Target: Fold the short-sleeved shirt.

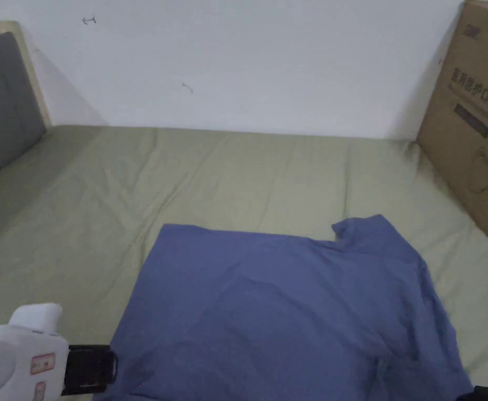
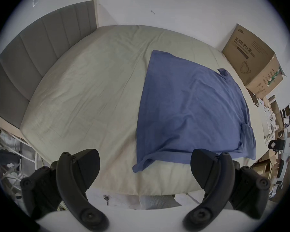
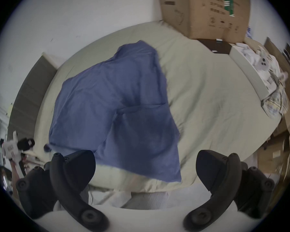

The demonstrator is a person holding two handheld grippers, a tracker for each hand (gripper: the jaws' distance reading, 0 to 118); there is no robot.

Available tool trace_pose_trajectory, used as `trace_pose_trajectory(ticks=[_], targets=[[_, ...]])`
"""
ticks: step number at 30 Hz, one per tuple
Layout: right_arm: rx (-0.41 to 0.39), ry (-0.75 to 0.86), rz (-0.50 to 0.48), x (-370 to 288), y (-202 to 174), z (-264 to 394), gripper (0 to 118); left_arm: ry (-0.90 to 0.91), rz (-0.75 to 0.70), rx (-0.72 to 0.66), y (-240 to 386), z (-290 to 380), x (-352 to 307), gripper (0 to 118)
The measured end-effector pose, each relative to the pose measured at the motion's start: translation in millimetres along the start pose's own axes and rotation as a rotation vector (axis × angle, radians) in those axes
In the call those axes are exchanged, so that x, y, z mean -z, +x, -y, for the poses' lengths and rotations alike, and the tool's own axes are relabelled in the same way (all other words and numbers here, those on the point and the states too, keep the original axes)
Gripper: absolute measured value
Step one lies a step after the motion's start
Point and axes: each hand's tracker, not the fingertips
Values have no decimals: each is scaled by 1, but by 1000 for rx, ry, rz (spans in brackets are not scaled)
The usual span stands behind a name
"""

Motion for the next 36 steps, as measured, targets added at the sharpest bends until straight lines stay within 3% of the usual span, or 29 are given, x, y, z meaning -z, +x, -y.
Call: trace_pose_trajectory(ticks=[3,4,5,6,7,13,18,19,20,21,22,24,33,34,36], targets=[[-6,-117,36,13,-8,5,117,-132,-25,39,0,-2,5,112],[-10,-113,46,16,-10,6,112,-175,-73,41,1,-1,10,103],[-21,-96,47,18,-14,8,97,-162,-97,19,-1,1,12,75],[-33,-72,64,18,-18,10,42,-164,-112,-3,-3,3,17,7],[-15,-56,99,23,-20,12,0,-179,-136,-46,-6,6,24,0],[-28,-77,92,29,-24,17,0,-424,-47,-185,-18,-3,39,0],[7,-42,112,27,-26,13,0,-498,-79,-164,-16,-16,60,2],[16,-39,107,26,-25,12,0,-503,-70,-158,-15,-17,63,14],[21,-39,102,26,-25,12,0,-507,-63,-160,-13,-18,66,42],[23,-38,104,25,-27,10,0,-511,-54,-172,-14,-19,69,97],[24,-36,108,24,-27,10,0,-520,-47,-193,-15,-18,75,118],[16,-33,121,24,-28,10,0,-496,-13,-201,-15,-19,75,109],[71,-7,116,22,-26,9,0,-474,39,-324,-11,-12,124,110],[72,-6,119,22,-25,9,0,-485,39,-342,-11,-11,128,105],[78,-1,129,22,-24,9,0,-451,-85,-371,-9,-12,127,66]])
